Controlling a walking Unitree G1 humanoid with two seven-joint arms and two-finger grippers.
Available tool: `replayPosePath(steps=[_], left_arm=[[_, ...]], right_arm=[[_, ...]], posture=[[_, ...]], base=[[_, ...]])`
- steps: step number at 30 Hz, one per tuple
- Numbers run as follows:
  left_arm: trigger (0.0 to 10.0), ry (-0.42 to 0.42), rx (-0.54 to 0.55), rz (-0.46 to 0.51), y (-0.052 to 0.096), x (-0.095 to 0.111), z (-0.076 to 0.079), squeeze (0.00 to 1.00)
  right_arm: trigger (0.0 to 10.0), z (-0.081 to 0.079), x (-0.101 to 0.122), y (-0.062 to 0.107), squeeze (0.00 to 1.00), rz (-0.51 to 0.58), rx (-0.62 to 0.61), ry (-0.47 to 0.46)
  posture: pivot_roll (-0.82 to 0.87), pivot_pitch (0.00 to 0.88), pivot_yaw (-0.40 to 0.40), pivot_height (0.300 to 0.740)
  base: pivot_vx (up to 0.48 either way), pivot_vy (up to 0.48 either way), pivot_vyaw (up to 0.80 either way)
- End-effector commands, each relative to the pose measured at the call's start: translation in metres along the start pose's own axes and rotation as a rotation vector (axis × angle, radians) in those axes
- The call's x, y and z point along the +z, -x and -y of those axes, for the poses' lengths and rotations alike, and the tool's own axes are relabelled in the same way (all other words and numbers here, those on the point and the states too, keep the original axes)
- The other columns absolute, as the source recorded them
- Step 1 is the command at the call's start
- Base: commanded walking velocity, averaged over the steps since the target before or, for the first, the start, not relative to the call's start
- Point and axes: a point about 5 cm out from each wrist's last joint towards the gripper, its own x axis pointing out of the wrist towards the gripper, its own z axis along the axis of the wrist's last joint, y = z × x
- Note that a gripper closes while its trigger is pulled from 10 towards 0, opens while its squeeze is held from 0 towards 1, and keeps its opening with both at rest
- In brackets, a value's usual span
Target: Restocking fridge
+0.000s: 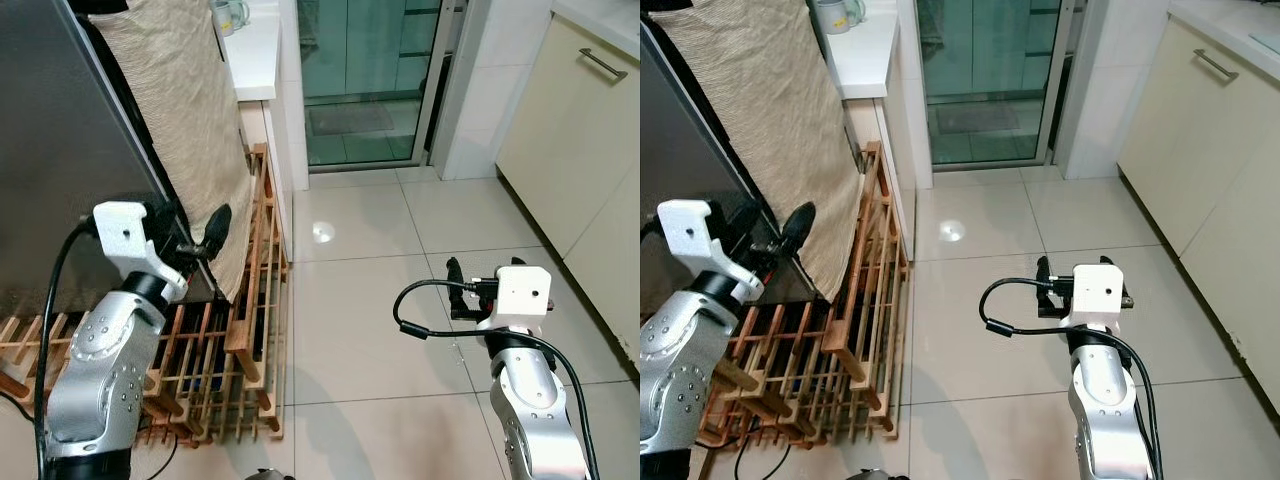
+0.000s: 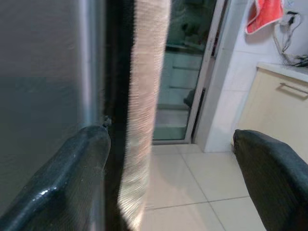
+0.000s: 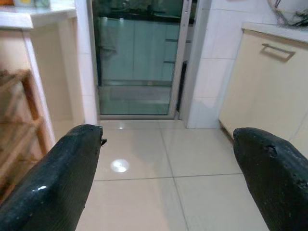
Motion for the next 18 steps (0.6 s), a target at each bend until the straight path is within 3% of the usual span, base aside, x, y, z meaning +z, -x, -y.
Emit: replayPosePath(steps=[1, 5, 7, 10, 18], left_arm=[[10.0, -0.004, -0.012, -0.01, 0.002, -0.005, 0.007, 0.0], [10.0, 0.006, 0.009, -0.031, 0.008, -0.015, 0.003, 0.0], [10.0, 0.031, 0.111, -0.056, 0.014, -0.025, -0.013, 0.0], [10.0, 0.035, 0.123, -0.037, 0.011, -0.022, -0.012, 0.0], [10.0, 0.093, 0.125, 0.044, -0.016, -0.005, 0.002, 0.0]], right_arm=[[10.0, -0.003, 0.007, 0.001, 0.0, 0.039, 0.025, -0.026], [10.0, -0.004, 0.007, -0.001, 0.0, 0.04, 0.039, -0.02], [10.0, -0.003, 0.007, -0.005, 0.0, 0.039, 0.048, -0.013], [10.0, -0.003, 0.007, -0.007, 0.0, 0.038, 0.057, -0.005], [10.0, -0.013, 0.011, -0.015, 0.0, 0.056, 0.123, 0.007]], posture=[[-0.06, 0.0, 0.056, 0.74], [-0.06, 0.0, 0.049, 0.74], [-0.06, 0.0, 0.038, 0.74], [-0.05, 0.0, 0.033, 0.74], [-0.06, 0.0, 0.041, 0.74]], base=[[0.0, 0.0, 0.0], [0.0, 0.0, 0.0], [0.0, 0.0, 0.0], [0.0, 0.0, 0.0], [0.0, 0.0, 0.0]])
